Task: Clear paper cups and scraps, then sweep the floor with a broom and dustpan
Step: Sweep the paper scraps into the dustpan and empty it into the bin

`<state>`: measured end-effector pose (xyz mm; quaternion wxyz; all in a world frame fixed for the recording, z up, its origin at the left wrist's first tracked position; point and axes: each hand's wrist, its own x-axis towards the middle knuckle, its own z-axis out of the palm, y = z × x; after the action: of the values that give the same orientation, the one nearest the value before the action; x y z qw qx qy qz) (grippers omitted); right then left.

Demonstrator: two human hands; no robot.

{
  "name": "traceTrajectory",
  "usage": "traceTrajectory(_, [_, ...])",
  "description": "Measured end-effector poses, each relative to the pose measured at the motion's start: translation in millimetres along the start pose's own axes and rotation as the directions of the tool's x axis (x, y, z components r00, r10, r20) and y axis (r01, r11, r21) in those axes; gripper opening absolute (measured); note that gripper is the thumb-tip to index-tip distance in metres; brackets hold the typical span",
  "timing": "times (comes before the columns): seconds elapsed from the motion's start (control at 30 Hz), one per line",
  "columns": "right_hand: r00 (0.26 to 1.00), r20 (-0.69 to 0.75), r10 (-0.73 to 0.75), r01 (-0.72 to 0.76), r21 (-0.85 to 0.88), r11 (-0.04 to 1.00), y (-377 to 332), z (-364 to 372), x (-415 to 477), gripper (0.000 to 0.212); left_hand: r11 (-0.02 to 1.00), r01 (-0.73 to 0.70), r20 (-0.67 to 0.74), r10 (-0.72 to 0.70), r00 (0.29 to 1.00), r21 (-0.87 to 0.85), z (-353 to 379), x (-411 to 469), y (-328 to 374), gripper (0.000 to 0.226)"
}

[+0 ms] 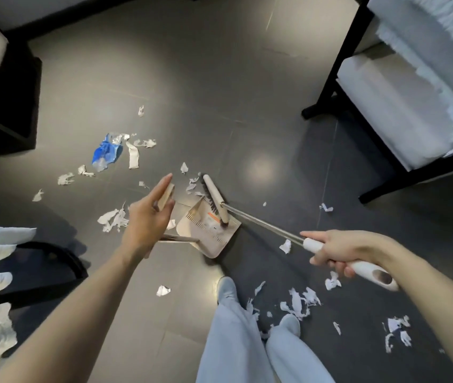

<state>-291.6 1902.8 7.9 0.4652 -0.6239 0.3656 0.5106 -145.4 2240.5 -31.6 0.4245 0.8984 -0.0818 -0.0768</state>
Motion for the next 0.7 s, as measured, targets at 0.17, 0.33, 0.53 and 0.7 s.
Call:
traceTrajectory(0.17, [0.994, -0.106, -0.004, 0.020, 0.153, 0.988, 22, -19, -15, 0.072, 0.992, -0.122, 0.090, 0.120, 0.989, 0.022, 18, 9, 33, 0.055])
traceTrajectory(0.33, [0.971, -0.236, 0.046, 0.013, 0.243, 0.970, 47, -37, -14, 0.075, 0.980, -0.192, 0.257, 0.171, 0.951, 0.059, 53, 17, 60, 0.064])
traceTrajectory(0.53, [0.974, -0.220, 0.061, -0.011, 0.222, 0.975, 62, -7, 20, 0.080, 0.963, -0.265, 0.336, 0.233, 0.913, 0.052, 104, 33, 91, 0.058])
traceTrajectory(0.7, [0.994, -0.108, 0.032, -0.003, 0.259, 0.966, 77, 10, 14, 0.080, 0.958, -0.288, 0.309, 0.274, 0.911, -0.001, 117, 51, 98, 0.055])
